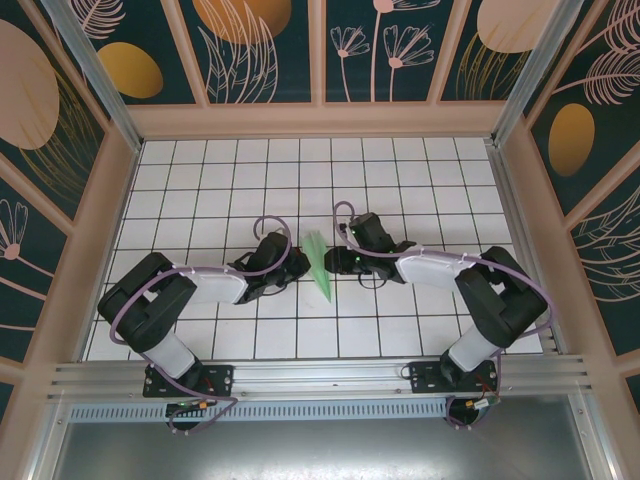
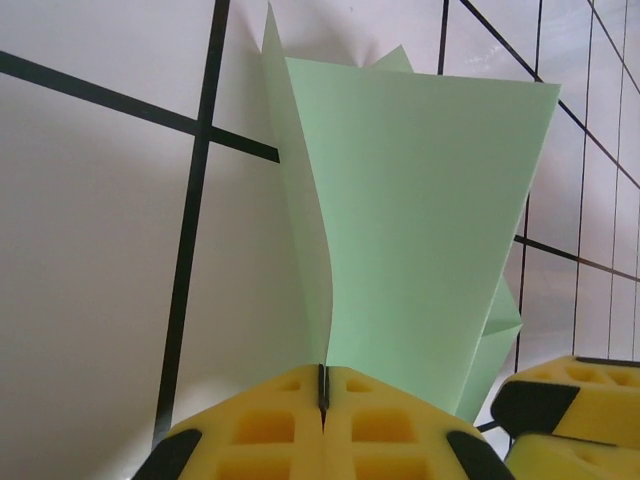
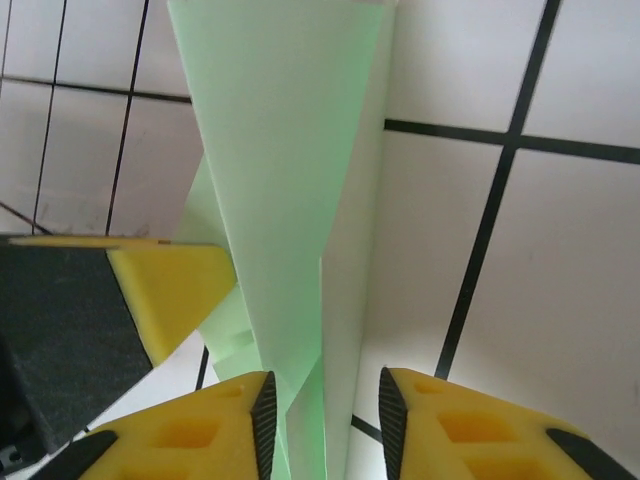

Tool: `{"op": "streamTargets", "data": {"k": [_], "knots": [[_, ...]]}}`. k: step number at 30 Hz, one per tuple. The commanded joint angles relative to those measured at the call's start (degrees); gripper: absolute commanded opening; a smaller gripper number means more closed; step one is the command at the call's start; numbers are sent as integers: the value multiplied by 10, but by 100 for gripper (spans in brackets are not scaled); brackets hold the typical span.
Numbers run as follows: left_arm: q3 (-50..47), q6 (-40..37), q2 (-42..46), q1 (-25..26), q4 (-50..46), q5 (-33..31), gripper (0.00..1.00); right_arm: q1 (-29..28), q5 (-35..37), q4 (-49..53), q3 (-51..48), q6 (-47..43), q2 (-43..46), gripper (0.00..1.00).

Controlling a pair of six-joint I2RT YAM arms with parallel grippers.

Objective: Fold a paper plane with a square sheet of paper (pick it up from the middle)
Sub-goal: Move a paper plane to the center of the table.

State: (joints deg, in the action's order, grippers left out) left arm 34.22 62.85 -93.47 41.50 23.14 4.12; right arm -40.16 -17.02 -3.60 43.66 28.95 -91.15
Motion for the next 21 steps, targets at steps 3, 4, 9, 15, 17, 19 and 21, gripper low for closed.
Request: {"op": "streamTargets", "data": {"k": [3,4,9,15,17,19,21], "knots": [[-5,5,6,-6,20,9,0,-15,-19,20,20,-8,-5,30],[-4,4,5,-5,21,11,0,-16,-20,20,20,-8,-6,29],[-3,3,3,-6,22,15,0,-22,-26,24,22,-7,-10,25],[2,2,1,-6,23,19,0,-29,-28,32,31,-12,-23,26],[2,2,1,-6,24,20,0,-32,-26,36,35,-16,-30,27],[2,2,1,-6,24,21,0,-33,-23,37,39,-18,-36,29],[3,1,1,-6,25,24,0,-36,-22,39,44,-19,-41,30]]}}
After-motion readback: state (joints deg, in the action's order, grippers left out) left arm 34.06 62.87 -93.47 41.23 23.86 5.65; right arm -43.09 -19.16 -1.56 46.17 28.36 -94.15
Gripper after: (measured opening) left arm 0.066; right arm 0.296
